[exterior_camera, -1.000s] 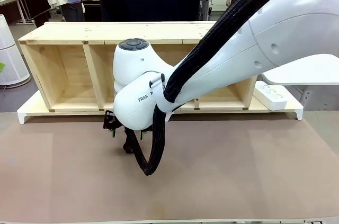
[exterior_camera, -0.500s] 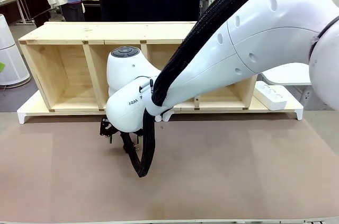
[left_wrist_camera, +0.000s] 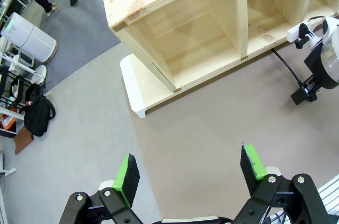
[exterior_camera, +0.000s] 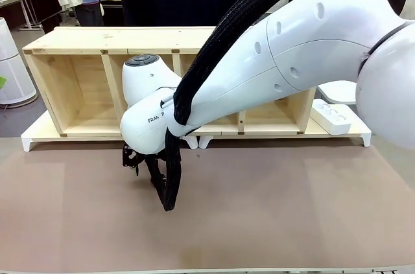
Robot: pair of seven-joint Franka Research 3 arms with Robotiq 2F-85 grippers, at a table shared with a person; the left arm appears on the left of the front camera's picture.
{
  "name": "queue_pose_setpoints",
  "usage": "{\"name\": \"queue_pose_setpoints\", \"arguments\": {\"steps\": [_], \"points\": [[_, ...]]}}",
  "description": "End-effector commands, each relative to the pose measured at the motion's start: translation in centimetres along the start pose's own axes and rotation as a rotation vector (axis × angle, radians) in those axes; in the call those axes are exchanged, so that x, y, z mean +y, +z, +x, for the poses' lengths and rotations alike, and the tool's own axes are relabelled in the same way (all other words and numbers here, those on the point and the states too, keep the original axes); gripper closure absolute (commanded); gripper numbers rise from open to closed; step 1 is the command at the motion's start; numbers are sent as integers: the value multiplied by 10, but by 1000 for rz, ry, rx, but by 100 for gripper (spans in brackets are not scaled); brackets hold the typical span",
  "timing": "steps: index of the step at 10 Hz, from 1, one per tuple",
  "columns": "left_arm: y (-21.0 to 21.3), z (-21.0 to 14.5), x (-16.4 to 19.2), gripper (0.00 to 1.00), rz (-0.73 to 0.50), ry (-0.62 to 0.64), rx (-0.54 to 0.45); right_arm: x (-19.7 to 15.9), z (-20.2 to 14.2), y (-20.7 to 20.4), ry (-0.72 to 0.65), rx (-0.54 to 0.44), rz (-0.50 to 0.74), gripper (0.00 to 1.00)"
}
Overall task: Perform cable management.
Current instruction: When the cord part of the Power Cable appears at the lower middle area of the table and stops, grasp the cord part of the Power Cable.
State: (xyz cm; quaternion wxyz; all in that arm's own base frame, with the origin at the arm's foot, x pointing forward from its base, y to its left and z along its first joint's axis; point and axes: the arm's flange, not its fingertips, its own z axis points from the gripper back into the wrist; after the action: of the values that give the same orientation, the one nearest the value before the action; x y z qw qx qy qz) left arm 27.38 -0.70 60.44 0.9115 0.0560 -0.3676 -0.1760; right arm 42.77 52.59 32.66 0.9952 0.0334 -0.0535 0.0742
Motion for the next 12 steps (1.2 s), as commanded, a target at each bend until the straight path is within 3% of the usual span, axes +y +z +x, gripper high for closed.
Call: {"name": "queue_pose_setpoints", "arguments": {"steps": [1, 2, 5, 6, 12], "points": [[0, 0, 0, 0, 2, 7, -2, 8, 8, -8, -3, -24, -16, 0], [0, 0, 0, 0, 2, 7, -2, 9, 10, -11, -9, -34, -19, 0], [0, 0, 0, 0, 2, 7, -2, 7, 12, -16, 20, -42, -41, 31], [0, 0, 0, 0, 2, 7, -2, 7, 12, -15, 9, -38, -35, 22], [0, 0, 0, 0, 2, 7, -2, 7, 12, -16, 11, -35, -57, 26]]}}
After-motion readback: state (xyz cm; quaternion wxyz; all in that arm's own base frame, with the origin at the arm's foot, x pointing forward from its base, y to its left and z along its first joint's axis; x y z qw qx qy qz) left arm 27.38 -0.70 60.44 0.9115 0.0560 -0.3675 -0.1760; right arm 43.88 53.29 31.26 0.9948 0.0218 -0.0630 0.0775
